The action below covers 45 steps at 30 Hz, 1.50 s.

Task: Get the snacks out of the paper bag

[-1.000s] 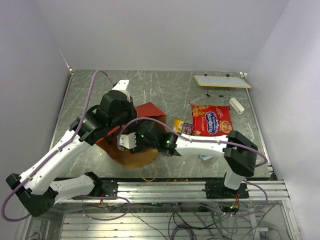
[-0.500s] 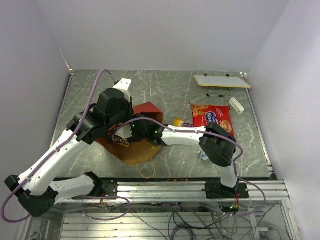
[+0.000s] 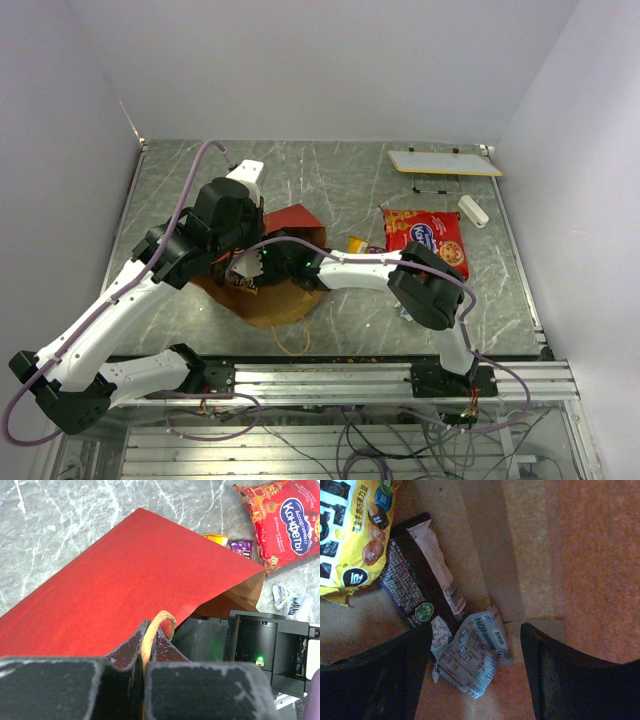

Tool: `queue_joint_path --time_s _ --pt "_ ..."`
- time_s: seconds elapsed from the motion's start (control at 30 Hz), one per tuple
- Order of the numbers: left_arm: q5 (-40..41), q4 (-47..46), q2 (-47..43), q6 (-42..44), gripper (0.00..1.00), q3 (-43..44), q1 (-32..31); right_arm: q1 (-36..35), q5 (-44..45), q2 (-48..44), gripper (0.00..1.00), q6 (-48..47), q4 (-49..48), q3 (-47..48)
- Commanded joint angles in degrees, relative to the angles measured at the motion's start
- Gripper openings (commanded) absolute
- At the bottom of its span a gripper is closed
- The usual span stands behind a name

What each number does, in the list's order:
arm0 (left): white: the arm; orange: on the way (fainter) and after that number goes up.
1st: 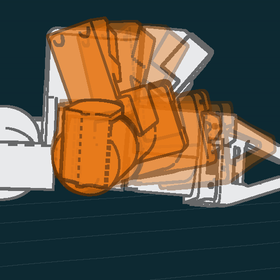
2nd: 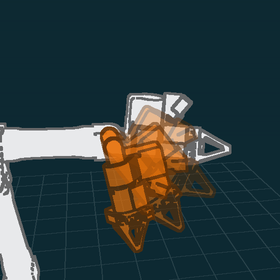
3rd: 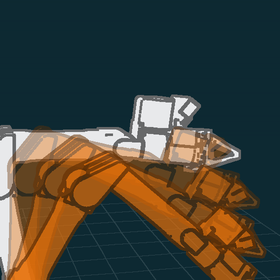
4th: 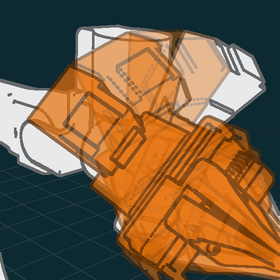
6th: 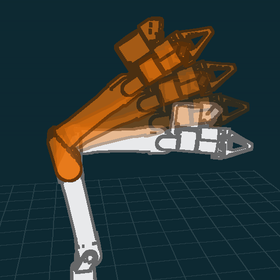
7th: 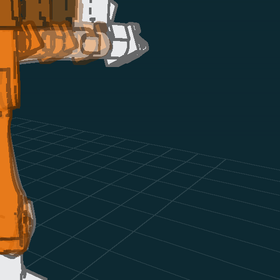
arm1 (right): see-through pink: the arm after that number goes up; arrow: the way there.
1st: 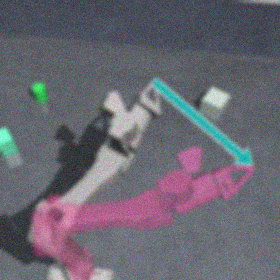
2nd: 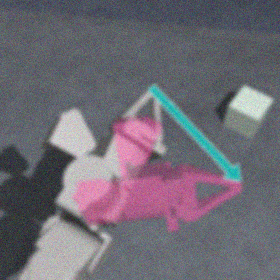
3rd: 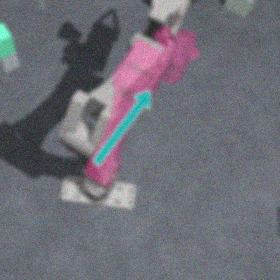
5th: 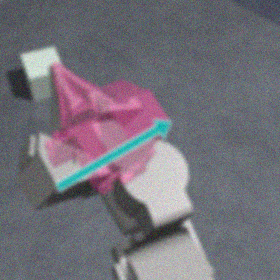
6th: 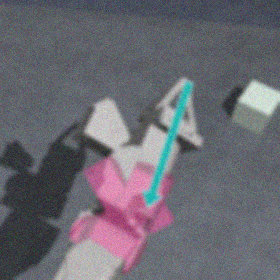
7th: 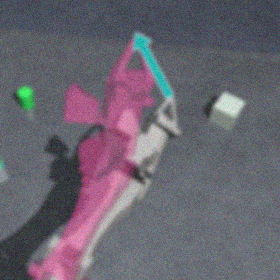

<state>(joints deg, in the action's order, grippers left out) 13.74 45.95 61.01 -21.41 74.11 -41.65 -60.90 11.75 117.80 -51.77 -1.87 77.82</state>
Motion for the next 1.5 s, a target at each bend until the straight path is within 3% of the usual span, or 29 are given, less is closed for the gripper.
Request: queue_joint_path --time_s 0.0,0.37,0.47,0.73,1.0,1.13,1.27,1.4,1.47 --pt "-2.1 -2.6 -1.8 -0.9 0.07 1.6 -0.3 0.9 3.7 3.0 0.71 -1.2 2.2 -2.8" --pt "-2.4 -1.1 -2.3 -0.9 0.07 1.9 -0.3 1.5 9.2 7.6 0.69 -3.7 0.6 0.1" --pt "-1.3 -0.3 -2.3 -1.0 0.07 2.1 -0.3 1.6 9.2 8.3 0.59 -3.9 1.8 1.4" --pt "-1.4 -0.1 -1.5 -2.2 0.07 1.4 -0.2 1.8 5.7 5.4 0.23 -6.5 1.3 -1.9" --pt "-0.7 1.5 -0.9 -6.4 0.07 1.0 -0.1 2.1 3.4 2.6 0.06 -6.9 3.1 -2.4" --pt "-1.1 0.6 -1.1 -8.1 0.07 1.0 -0.2 1.9 1.8 -0.2 0.09 -6.9 3.6 -3.4" --pt "-1.4 -1.7 -0.6 -10.5 0.07 0.5 -0.2 1.8 1.9 -1.5 0.36 -5.8 3.5 -4.8" --pt "-1.4 -5.3 -0.5 -13.3 0.07 0.4 -0.1 1.8 -0.9 -5.1 0.51 -4.8 1.6 -8.4" --pt "-2.3 -7.2 -1.0 -13.8 0.07 -0.1 -0.1 1.8 -2.3 -5.9 0.53 -3.8 1.8 -9.0"
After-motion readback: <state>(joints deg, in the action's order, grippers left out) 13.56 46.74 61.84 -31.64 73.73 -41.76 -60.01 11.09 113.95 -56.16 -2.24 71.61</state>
